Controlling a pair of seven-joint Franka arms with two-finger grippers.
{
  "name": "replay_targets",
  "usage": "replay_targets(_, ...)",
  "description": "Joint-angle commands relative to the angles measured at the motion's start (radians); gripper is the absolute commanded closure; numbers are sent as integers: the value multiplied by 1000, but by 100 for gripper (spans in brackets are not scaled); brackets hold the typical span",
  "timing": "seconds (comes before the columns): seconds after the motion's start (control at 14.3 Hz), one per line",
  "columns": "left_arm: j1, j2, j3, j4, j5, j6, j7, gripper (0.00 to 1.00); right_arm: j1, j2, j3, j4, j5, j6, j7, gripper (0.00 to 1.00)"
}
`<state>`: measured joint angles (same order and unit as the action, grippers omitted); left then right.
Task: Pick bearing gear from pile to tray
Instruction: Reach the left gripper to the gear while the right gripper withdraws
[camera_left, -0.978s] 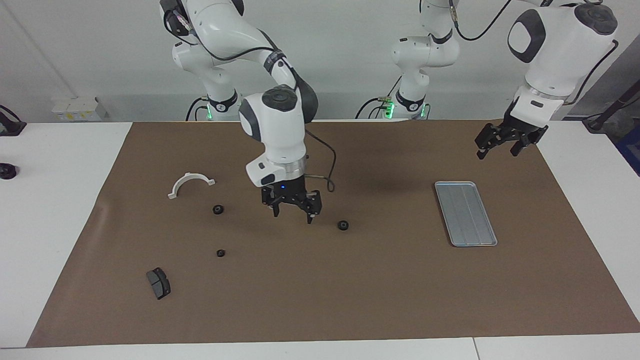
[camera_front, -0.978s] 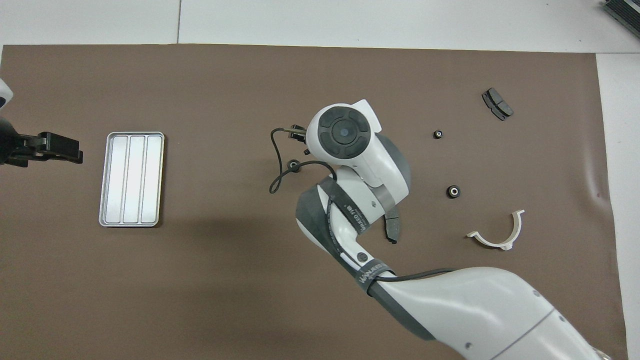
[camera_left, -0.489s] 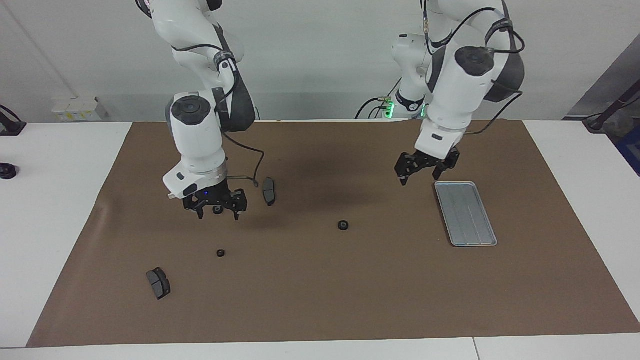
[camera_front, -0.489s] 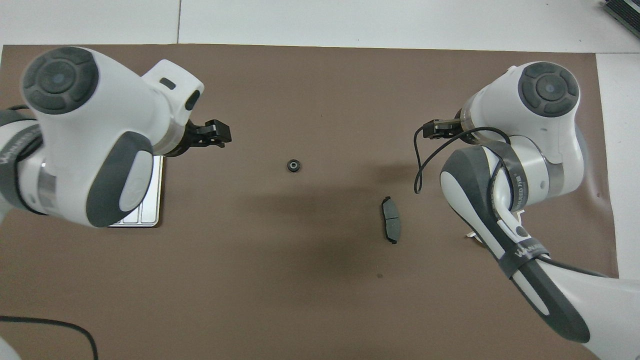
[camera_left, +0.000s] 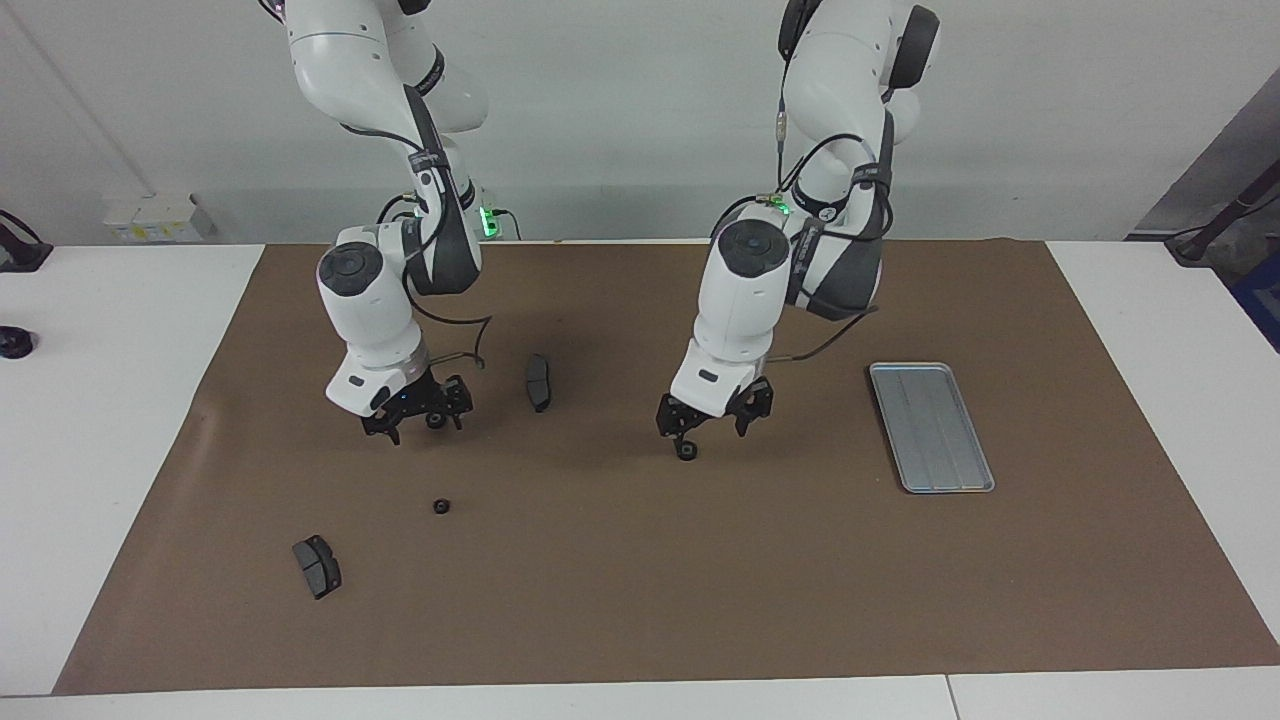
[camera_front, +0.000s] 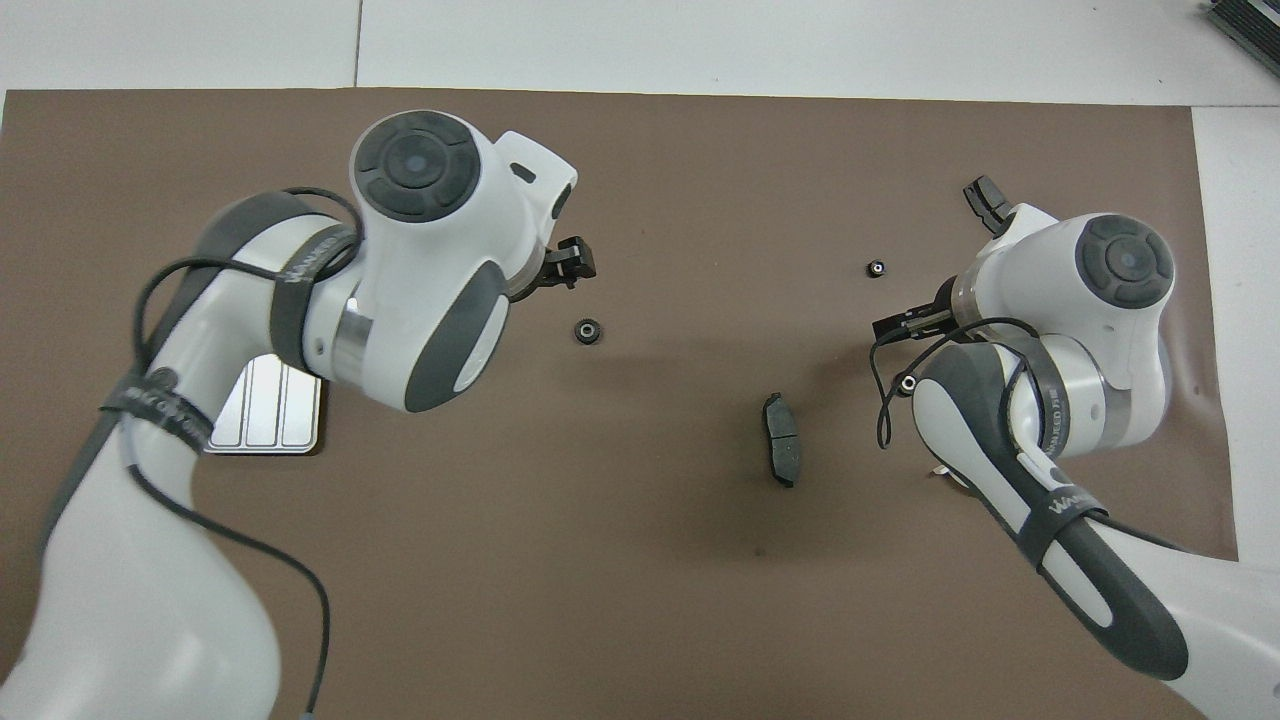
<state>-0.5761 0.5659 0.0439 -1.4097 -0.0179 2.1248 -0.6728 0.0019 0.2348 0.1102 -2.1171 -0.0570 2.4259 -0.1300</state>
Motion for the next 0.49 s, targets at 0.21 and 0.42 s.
replay_targets(0.21,-4,-21,14,-184,10,214,106,0,-33,-77,13,-138,22,33,-105,15)
replay_targets(0.42,-28,-60,14,-313,10,305,111,0,-33,-89,13,-168,22,38,-114,27)
